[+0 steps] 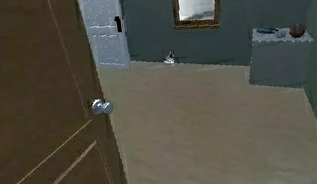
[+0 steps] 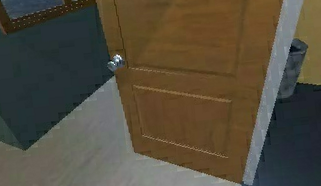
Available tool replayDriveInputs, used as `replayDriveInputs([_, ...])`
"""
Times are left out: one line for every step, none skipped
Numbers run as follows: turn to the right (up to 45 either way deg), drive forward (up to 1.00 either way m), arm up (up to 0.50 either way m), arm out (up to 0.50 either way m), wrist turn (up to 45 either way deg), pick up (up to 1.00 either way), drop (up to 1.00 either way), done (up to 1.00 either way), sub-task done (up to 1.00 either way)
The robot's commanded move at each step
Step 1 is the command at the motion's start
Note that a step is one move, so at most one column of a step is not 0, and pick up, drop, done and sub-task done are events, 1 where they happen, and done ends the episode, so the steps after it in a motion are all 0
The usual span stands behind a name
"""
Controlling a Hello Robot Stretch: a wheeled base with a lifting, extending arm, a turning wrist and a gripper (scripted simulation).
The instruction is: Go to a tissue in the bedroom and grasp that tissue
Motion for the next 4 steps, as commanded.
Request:
replayDriveInputs([3.0,0.00,0.00,0.00,0.0,0.00,0.00,0.00,0.00])
replayDriveInputs([24.0,0.00,0.00,0.00,0.0,0.00,0.00,0.00,0.00])
replayDriveInputs([0.0,1.00,0.00,0.00,0.0,0.00,0.00,0.00,0.00])
replayDriveInputs([0.0,0.05,0.00,0.00,0.0,0.00,0.00,0.00,0.00])
